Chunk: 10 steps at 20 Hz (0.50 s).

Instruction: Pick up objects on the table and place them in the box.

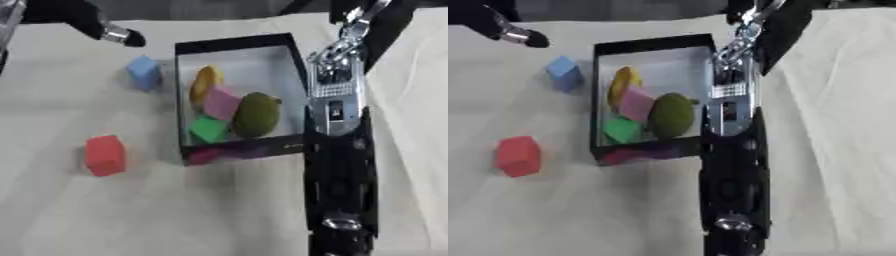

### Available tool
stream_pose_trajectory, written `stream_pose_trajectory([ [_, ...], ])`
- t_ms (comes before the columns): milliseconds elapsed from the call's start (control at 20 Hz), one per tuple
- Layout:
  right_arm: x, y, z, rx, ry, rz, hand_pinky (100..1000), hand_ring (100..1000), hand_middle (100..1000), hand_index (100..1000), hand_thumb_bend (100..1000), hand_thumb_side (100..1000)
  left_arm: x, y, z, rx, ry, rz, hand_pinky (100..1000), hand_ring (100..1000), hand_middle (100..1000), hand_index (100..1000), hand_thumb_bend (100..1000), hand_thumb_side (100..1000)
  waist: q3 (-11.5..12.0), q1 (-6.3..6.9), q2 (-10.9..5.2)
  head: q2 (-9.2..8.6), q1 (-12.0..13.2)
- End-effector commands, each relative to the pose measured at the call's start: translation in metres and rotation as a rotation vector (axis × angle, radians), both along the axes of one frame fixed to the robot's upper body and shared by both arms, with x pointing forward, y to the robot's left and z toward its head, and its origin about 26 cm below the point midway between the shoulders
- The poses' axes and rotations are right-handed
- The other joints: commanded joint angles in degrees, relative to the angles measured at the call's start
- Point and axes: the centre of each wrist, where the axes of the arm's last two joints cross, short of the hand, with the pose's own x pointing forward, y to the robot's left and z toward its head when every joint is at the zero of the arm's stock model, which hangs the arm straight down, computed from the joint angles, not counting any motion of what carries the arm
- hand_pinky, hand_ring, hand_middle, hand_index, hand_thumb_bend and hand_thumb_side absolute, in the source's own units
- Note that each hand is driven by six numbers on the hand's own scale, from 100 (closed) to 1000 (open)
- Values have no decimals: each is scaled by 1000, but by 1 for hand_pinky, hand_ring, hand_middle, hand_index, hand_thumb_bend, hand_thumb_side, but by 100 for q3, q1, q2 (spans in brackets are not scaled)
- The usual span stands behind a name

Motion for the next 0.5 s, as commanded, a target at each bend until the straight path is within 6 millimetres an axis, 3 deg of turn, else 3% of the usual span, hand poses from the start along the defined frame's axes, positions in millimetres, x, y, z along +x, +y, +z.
stream_pose_trajectory([
  [50,1,3,11,0,-22,0,819,736,742,817,100,725,3,25,8,11,-1,81,827,864,825,910,716,434,26,-82,-149,28,21],
  [150,1,5,13,-1,-21,5,819,736,742,817,100,724,6,29,3,28,18,72,836,874,834,911,734,388,27,-104,-132,28,36],
  [200,1,6,13,-3,-21,8,819,736,742,817,100,723,7,27,1,42,15,17,839,882,837,910,742,288,24,-113,-125,28,45],
  [300,2,8,14,-6,-20,12,819,736,742,817,100,722,7,28,-2,72,13,-105,837,881,828,886,721,216,18,-128,-112,28,53],
  [500,4,9,16,-8,-18,11,819,736,742,817,100,723,11,39,-7,161,16,-179,845,883,828,895,741,240,15,-145,-89,25,63],
])
